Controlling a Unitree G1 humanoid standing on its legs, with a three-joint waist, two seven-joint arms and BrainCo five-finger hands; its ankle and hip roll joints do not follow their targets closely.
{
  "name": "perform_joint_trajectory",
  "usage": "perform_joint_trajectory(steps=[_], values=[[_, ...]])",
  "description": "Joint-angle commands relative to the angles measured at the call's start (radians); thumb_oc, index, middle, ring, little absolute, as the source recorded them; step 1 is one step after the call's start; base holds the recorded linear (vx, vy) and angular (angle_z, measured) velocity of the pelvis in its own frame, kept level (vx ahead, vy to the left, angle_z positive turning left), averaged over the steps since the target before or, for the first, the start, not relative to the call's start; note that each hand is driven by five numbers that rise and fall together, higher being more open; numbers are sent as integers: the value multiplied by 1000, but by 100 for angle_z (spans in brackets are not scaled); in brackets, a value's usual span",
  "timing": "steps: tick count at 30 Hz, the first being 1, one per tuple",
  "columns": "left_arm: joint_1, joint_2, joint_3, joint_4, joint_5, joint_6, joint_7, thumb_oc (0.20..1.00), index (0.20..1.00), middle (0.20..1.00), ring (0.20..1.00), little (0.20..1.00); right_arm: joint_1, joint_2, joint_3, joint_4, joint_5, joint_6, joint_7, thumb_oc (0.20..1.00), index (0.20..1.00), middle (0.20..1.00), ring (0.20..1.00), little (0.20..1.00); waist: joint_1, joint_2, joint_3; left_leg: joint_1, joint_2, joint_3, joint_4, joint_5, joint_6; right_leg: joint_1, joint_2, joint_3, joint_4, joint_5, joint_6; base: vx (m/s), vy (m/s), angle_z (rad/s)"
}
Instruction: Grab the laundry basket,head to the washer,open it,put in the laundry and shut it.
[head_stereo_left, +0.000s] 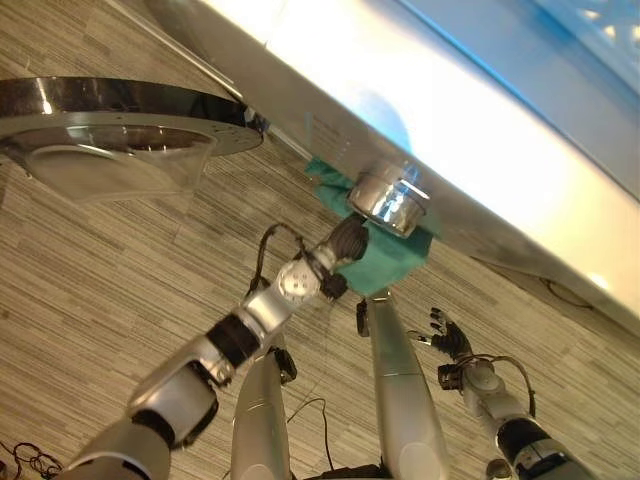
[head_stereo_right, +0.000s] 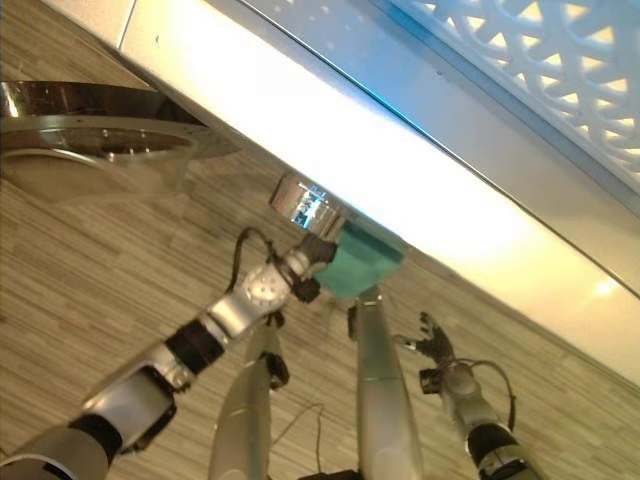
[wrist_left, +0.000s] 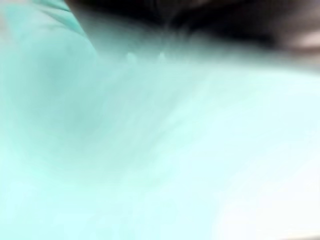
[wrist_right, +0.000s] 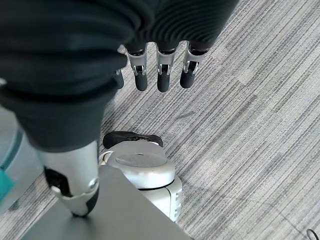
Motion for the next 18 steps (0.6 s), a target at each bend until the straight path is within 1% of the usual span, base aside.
perform_joint_trajectory(steps=[1,2,4,5,9,10,12,13,15,16,17,18], values=[[-52,53,56,-56,-47,-65,17,1000,1000,1000,1000,1000,78,11,-7,-32,-35,-7,-11,1000,1000,1000,1000,1000,-1,-7,21,4,42,-20,137,-145,-33,72,25,45,-113,-49,79,-9,11,3],[-51,54,56,-57,-47,-64,17,1000,1000,1000,1000,1000,78,12,-7,-32,-35,-7,-11,1000,1000,1000,1000,1000,-1,-8,20,4,42,-20,137,-145,-33,72,25,45,-114,-49,79,-2,30,1],[2,92,84,-91,-73,-69,14,1000,1000,1000,1000,1000,89,9,-20,-46,-35,-10,-11,1000,1000,1000,1000,1000,4,-6,20,4,38,-20,128,-139,-33,76,22,42,-121,-46,79,0,0,0],[2,92,84,-92,-73,-69,14,1000,1000,1000,1000,1000,89,9,-20,-46,-35,-10,-11,1000,1000,1000,1000,1000,4,-6,20,3,38,-20,128,-139,-33,76,22,42,-121,-46,79,0,0,0],[37,88,152,-110,-94,-93,61,1000,1000,1000,1000,1000,83,16,-25,-70,-37,-26,-28,1000,1000,1000,1000,1000,13,-8,16,-2,34,-27,116,-129,-31,71,19,37,-122,-45,78,0,-2,2],[37,69,172,-100,-93,-100,85,1000,1000,1000,1000,1000,78,17,-26,-92,-39,-35,-37,1000,1000,1000,1000,1000,13,-13,14,-4,34,-28,111,-127,-30,70,19,36,-124,-44,78,0,0,0],[37,69,172,-100,-93,-101,85,1000,1000,1000,1000,1000,78,16,-26,-92,-39,-34,-37,1000,1000,1000,1000,1000,13,-13,14,-4,34,-28,111,-127,-30,70,19,36,-124,-44,78,0,0,0],[25,32,184,-44,-120,-103,108,1000,1000,1000,1000,1000,74,17,-19,-118,-37,-40,-44,1000,1000,1000,1000,1000,9,-20,11,-7,35,-30,109,-124,-31,70,20,35,-127,-43,77,0,0,0],[-18,-3,188,30,-98,-102,149,1000,1000,1000,1000,1000,70,11,-10,-140,-39,-48,-58,1000,1000,1000,1000,1000,2,-29,10,-8,35,-30,103,-120,-32,70,22,37,-131,-42,77,0,0,0],[-50,-27,188,67,-90,-104,174,545,545,545,545,545,68,7,-8,-153,-39,-52,-64,1000,1000,1000,1000,1000,-2,-33,11,-8,36,-29,100,-118,-33,69,23,37,-132,-41,77,0,0,0],[-50,-27,188,67,-90,-104,174,545,545,545,545,545,68,7,-8,-153,-39,-52,-64,1000,1000,1000,1000,1000,-2,-33,11,-8,36,-29,100,-118,-33,69,23,37,-132,-41,77,0,0,0],[-148,-85,192,170,-101,-104,222,200,200,200,200,200,53,2,2,-169,-23,-63,-76,1000,1000,1000,1000,1000,-16,-42,12,-9,37,-25,91,-112,-37,66,26,39,-137,-38,78,0,0,0]])
